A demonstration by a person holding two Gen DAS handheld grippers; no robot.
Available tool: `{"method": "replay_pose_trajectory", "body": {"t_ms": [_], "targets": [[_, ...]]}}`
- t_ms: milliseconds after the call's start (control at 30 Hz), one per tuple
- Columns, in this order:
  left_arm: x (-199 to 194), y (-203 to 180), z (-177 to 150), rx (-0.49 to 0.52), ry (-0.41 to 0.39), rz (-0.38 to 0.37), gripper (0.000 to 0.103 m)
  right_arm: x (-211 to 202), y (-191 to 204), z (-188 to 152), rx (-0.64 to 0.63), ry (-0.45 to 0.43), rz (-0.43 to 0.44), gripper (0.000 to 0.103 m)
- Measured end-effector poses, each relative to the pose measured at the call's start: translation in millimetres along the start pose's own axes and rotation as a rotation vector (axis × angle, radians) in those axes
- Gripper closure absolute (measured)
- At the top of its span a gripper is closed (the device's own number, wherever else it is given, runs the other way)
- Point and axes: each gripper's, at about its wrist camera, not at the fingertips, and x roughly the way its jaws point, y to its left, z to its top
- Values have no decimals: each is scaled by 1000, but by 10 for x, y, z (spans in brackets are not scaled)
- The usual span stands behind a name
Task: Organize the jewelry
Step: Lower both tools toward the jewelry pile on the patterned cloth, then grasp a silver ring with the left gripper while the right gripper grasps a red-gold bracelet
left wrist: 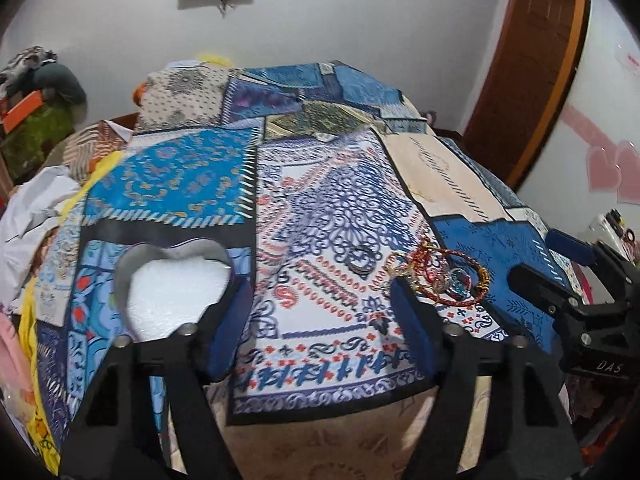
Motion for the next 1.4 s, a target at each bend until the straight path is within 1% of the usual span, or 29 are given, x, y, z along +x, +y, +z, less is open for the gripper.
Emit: {"method": "replay_pose_trajectory", "body": {"t_ms": [67, 133, 167, 267, 300, 367, 533, 600, 667, 700, 733, 867, 967, 1200, 1300, 1400], "targets": [[59, -23, 14, 13, 10, -11, 49, 25, -1, 19, -1, -4, 22, 20], [139, -42, 32, 27, 26, -18, 56, 61, -18, 41, 8, 3, 48, 27], [169, -46, 40, 31, 32, -21, 59, 86, -17, 63, 13, 7, 59, 32], [247, -75, 59, 42, 44, -33, 63, 131, -33, 96, 31, 12, 93, 39], [270, -88, 69, 47, 47, -40, 64, 145, -14, 110, 32, 13, 97, 40], [304, -113, 85, 56, 48, -50, 65, 159, -14, 119, 35, 11, 111, 46], [406, -164, 116, 69, 52, -68, 66, 184, 26, 143, 39, 15, 149, 50], [449, -165, 123, 69, 52, -65, 68, 201, 53, 150, 38, 21, 166, 51], [482, -158, 129, 64, 49, -60, 78, 212, 73, 155, 42, 26, 186, 51], [487, -151, 132, 61, 46, -60, 80, 220, 91, 157, 39, 27, 190, 52], [490, -139, 136, 56, 45, -64, 82, 221, 105, 156, 35, 27, 192, 56], [459, -109, 130, 43, 37, -75, 82, 251, 175, 159, 17, 37, 212, 64], [403, -86, 111, 35, 31, -80, 82, 282, 231, 149, -1, 48, 216, 68], [284, -30, 42, 35, 23, -81, 82, 420, 272, 100, -15, 102, 205, 71], [265, -21, 23, 39, 21, -76, 82, 464, 299, 82, -32, 120, 191, 75], [259, -4, 15, 36, 17, -74, 82, 484, 333, 58, -57, 132, 175, 75]]}}
